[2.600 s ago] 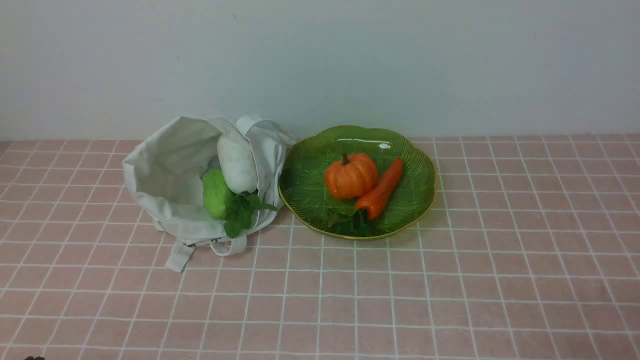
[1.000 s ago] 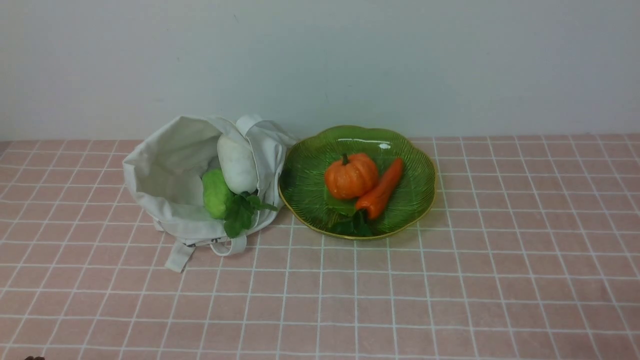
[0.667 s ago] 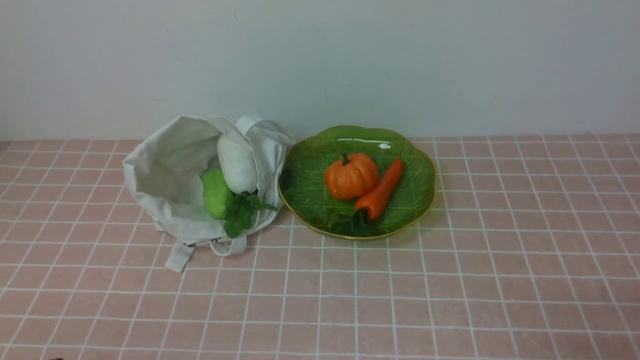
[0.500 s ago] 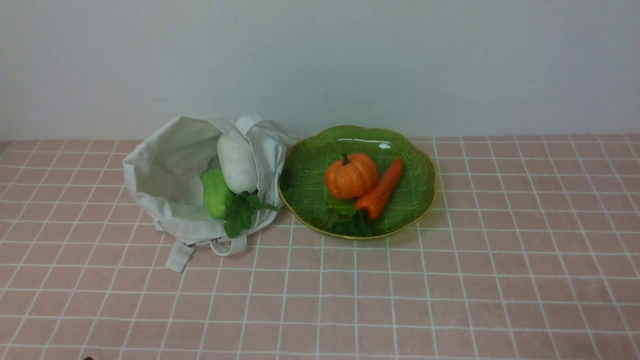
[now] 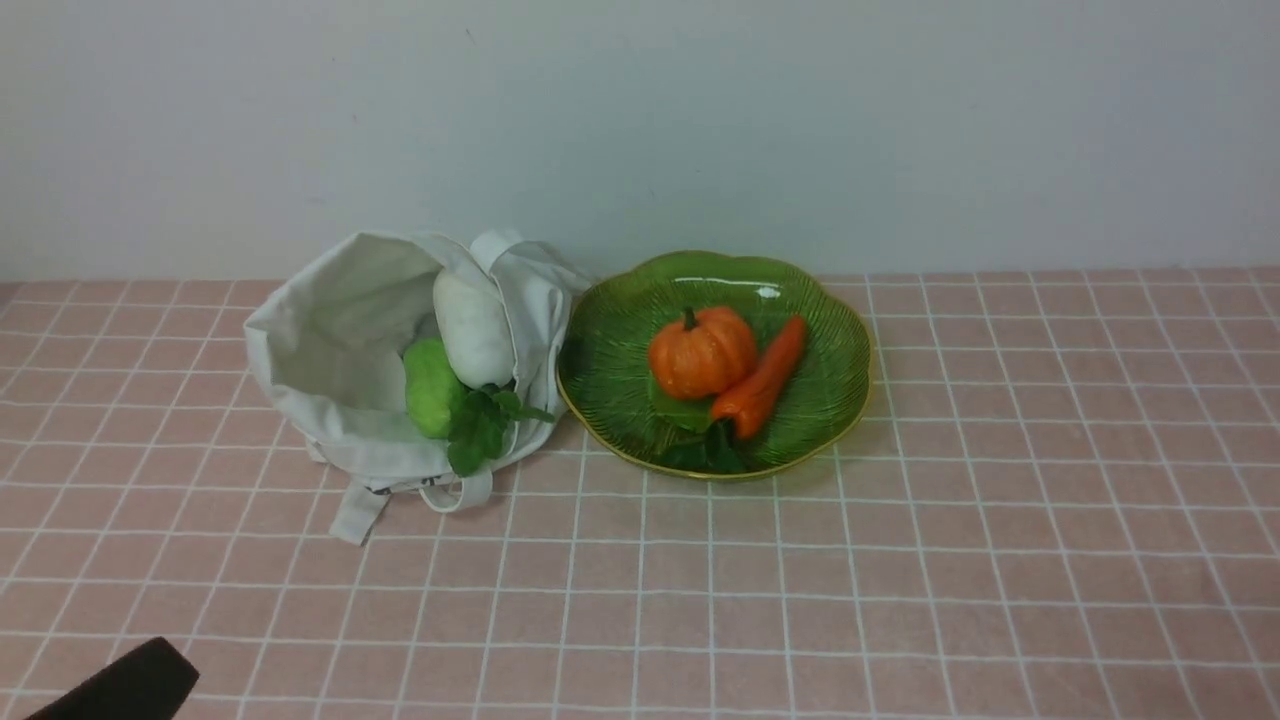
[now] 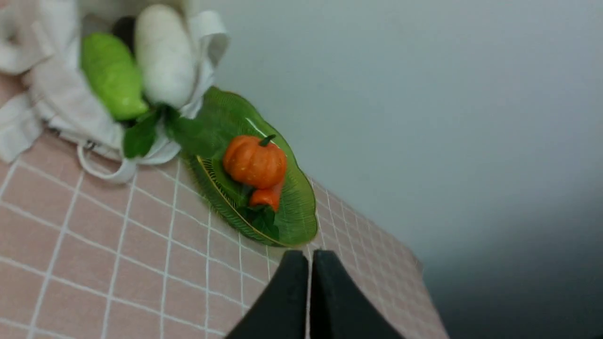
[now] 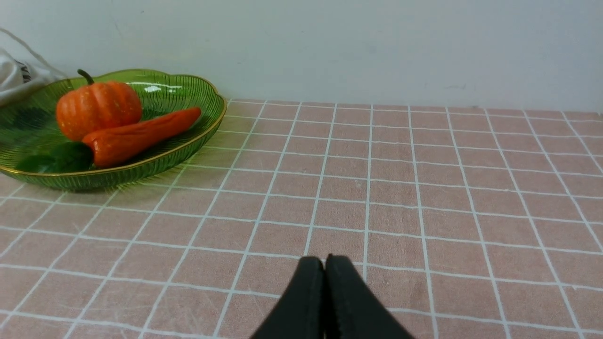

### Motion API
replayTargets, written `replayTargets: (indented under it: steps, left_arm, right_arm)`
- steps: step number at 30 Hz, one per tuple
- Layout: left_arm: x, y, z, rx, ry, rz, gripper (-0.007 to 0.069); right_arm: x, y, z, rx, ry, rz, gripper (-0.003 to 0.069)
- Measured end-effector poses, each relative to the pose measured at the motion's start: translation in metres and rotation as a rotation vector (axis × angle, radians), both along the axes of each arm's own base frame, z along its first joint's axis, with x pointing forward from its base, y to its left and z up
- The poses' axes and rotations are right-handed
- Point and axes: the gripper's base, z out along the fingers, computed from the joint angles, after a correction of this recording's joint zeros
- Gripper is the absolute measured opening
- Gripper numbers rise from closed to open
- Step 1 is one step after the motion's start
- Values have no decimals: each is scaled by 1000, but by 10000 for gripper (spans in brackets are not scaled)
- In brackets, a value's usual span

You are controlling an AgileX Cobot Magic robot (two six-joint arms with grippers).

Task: Take vegetables from bag on pink coffee tablecloth place on plate.
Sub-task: 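Reach the gripper into the cloth bag toward the vegetables inside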

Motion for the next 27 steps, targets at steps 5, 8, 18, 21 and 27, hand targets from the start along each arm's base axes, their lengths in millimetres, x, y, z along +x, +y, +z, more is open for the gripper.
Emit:
replayTargets:
  steps: [5,8,18,21,27]
  left_arm:
    - [42,-1,14,368,340,-128,-5]
    - [71,1,20,475,468,-160,-3]
    - [201,-9,20,544,634,-249,150]
    - [242,-14,9,496,646,-230,257]
    - [303,-22,-13,422,650,-221,423]
  right_arm:
    - [0,0,0,0,0,0,-16]
    - [0,0,0,0,0,0,-16]
    - [0,0,0,0,0,0,-16]
    - [0,0,0,0,0,0,-16]
    - [0,0,0,0,0,0,-16]
